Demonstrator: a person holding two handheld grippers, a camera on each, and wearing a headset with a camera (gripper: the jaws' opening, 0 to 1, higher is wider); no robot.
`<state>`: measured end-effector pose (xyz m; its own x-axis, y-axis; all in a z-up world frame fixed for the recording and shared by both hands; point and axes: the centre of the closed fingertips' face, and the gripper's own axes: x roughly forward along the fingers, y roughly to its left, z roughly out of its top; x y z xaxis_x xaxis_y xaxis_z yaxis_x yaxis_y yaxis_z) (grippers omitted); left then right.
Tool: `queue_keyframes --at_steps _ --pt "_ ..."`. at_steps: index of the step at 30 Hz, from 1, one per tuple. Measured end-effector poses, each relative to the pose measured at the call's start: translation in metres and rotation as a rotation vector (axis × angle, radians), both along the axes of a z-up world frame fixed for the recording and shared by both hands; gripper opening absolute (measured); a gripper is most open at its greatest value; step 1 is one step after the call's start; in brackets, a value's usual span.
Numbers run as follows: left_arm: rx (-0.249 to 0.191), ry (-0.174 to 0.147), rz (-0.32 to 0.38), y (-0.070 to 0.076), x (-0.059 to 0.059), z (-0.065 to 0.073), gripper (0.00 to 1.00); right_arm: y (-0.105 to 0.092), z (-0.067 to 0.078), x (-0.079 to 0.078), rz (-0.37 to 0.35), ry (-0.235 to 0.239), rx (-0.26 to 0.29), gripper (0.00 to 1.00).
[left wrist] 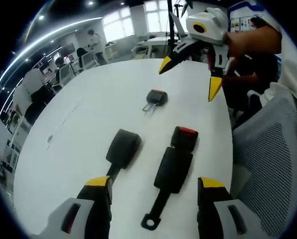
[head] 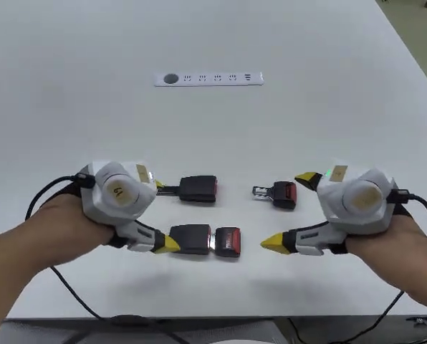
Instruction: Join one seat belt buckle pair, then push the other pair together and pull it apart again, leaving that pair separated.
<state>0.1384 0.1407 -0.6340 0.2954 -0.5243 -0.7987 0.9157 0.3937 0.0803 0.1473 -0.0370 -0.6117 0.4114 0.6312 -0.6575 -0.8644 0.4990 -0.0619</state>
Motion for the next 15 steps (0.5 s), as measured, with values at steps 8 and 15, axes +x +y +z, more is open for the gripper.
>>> queue_keyframes --at_steps 8,15 --pt "-0.064 0.007 0.151 0.039 -0.019 0.009 0.80 -0.017 0.001 -0.016 -0.070 0.007 0.027 0.89" --pt "-0.173 0.013 0.328 0.083 -0.020 0.026 0.86 -0.030 0.003 -0.026 -0.109 0.001 0.028 0.92"
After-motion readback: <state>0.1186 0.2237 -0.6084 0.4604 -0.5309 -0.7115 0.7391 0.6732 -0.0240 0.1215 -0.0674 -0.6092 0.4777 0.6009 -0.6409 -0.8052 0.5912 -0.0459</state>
